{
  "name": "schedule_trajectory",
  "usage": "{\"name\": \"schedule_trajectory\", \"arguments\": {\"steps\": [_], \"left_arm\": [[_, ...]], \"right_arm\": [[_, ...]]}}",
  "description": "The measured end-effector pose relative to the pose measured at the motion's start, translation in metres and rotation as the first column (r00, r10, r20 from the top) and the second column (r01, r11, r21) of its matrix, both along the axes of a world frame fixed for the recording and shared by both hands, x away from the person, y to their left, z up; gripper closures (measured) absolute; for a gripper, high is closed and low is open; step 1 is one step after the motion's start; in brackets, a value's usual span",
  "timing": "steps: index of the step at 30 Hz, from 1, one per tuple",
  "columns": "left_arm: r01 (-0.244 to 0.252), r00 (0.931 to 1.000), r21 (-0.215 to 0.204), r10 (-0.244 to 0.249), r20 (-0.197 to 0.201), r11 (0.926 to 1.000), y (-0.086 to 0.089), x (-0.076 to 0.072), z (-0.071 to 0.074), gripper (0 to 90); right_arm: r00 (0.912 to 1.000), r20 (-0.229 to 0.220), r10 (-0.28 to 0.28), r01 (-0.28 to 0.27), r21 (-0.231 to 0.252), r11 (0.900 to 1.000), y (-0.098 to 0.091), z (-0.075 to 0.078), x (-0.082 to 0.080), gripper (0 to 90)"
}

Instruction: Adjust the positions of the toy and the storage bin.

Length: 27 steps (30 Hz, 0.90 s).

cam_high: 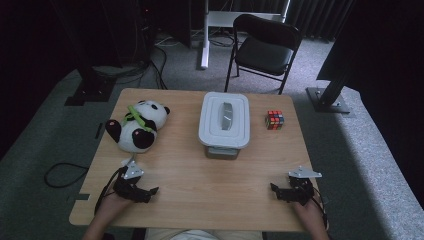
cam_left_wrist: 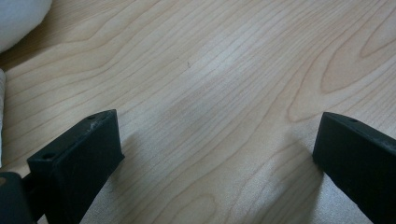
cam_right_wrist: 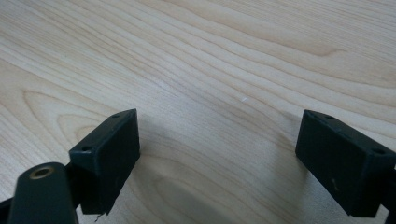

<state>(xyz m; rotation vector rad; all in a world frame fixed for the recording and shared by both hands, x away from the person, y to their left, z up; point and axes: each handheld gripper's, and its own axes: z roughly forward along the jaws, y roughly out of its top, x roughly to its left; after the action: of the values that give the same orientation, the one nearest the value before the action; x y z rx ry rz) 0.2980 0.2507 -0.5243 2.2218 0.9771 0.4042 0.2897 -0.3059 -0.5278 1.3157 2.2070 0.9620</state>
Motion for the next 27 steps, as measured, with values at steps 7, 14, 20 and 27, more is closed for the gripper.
{"name": "schedule_trajectory", "arguments": {"steps": [7,14,20,27], "left_arm": [[-0.006,1.0000,-0.001,0.006,-0.001,1.0000,0.000,0.000,0.000,1.9],[-0.010,0.9999,-0.002,0.010,-0.001,0.9999,-0.001,-0.001,0.000,1.9],[0.002,1.0000,0.002,-0.002,-0.001,1.0000,-0.004,0.002,0.000,1.9],[0.032,0.9995,0.023,-0.032,0.000,0.9992,-0.018,0.013,0.003,1.9]], "right_arm": [[1.0000,-0.003,0.000,0.000,0.008,1.0000,-0.001,0.000,0.000,13.4],[1.0000,-0.002,0.001,-0.001,0.003,1.0000,-0.001,0.000,-0.001,13.3],[1.0000,-0.001,0.002,-0.002,-0.006,1.0000,0.000,0.000,-0.001,13.0],[1.0000,-0.002,-0.003,0.003,-0.006,1.0000,0.002,0.000,0.000,12.6]]}}
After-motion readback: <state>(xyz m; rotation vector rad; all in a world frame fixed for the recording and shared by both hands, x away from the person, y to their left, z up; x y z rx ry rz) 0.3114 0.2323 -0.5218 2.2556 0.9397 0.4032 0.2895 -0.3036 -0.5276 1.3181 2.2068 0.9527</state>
